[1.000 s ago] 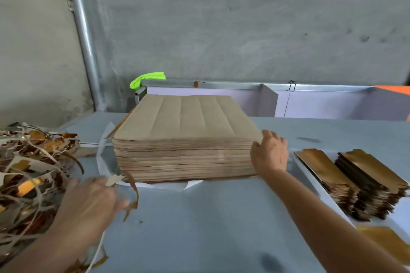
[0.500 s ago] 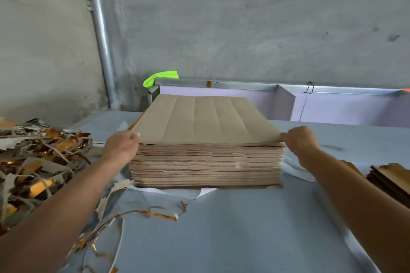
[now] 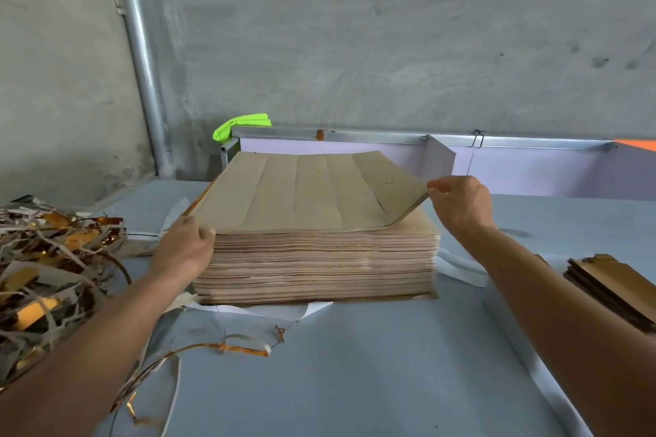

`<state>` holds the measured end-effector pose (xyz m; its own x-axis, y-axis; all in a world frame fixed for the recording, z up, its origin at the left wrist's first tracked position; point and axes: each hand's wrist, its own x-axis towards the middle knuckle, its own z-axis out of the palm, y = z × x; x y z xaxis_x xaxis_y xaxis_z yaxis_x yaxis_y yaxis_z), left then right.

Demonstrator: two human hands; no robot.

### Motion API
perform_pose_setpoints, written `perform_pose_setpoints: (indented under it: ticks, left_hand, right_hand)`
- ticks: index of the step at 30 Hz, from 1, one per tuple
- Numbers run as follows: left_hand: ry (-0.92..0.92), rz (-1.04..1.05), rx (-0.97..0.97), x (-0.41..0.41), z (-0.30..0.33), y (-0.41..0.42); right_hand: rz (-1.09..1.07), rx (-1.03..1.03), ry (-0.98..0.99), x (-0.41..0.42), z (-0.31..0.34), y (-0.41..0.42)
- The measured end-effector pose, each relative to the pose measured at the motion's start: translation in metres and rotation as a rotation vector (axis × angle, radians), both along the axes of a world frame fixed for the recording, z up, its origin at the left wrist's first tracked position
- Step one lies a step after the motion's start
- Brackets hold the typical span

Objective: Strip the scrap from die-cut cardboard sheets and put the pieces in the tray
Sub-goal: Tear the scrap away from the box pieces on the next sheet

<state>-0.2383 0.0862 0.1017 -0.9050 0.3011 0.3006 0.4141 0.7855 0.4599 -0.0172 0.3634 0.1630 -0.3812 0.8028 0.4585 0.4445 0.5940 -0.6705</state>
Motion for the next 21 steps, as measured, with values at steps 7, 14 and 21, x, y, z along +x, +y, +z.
perform_pose_setpoints:
  ticks: [7, 14, 21]
  left_hand:
    - [0.000, -0.015, -0.023, 0.001, -0.004, 0.000]
    - [-0.022, -0.029, -0.025, 0.006, -0.002, -0.002]
    - [-0.053, -0.077, 0.004, 0.008, -0.004, -0.005]
  right_hand:
    - [0.013, 0.071, -0.066, 0.000, 0.012, -0.008]
    - [0.142, -0.401, 0.326, -0.015, 0.022, -0.007]
    - [0.086, -0.672, 0.292, -0.042, 0.021, 0.008]
